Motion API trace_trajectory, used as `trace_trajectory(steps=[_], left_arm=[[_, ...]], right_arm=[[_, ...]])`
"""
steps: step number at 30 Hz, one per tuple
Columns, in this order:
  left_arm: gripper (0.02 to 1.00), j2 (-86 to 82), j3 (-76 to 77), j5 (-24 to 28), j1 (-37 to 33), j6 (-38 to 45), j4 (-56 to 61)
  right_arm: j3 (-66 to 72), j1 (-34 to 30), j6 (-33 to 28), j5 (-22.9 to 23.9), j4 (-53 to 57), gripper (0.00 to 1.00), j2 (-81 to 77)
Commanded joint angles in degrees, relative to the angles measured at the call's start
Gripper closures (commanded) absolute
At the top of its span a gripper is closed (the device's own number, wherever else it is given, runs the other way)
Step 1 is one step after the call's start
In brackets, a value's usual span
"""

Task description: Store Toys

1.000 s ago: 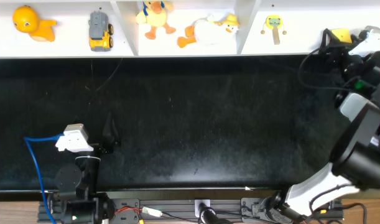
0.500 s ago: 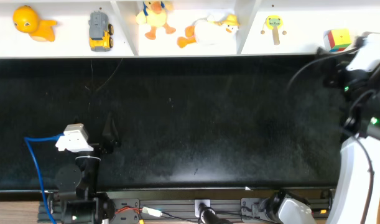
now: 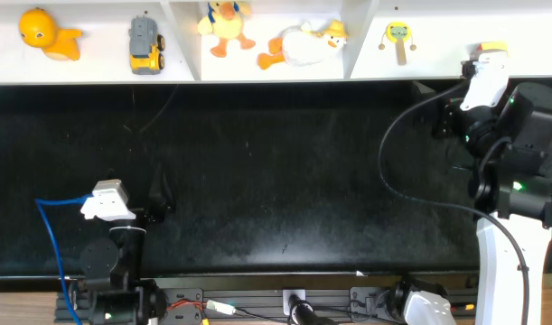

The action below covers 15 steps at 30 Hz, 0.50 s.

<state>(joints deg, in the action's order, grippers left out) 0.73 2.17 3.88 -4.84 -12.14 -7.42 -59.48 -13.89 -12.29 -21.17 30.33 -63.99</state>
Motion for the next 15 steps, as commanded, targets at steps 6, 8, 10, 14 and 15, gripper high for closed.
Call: trace_trajectory(steps=[6, 8, 10, 14, 15], left_arm=[[0.02, -0.59, -0.46, 0.33, 0.37, -1.22, 0.33], [0.02, -0.59, -0.46, 0.33, 0.37, -1.22, 0.31], [0.02, -0.59, -0.46, 0.33, 0.37, -1.22, 0.31], [0.02, -0.59, -0.46, 0.33, 0.37, -1.22, 0.33], [0.02, -0.61, -0.46, 0.33, 0.37, -1.22, 0.31]], right_arm=[[-0.28, 0.0, -0.9, 0.59, 0.46, 0.005, -2.78], [-0.24, 0.04, -1.05, 4.57, 2.19, 0.005, -2.82], [-0.24, 0.04, -1.05, 6.21, 4.72, 0.007, -2.51], [-0.24, 0.04, -1.05, 9.2, 6.27, 0.007, -0.76], [-0.22, 0.04, -1.05, 9.86, 6.27, 0.007, 0.0]])
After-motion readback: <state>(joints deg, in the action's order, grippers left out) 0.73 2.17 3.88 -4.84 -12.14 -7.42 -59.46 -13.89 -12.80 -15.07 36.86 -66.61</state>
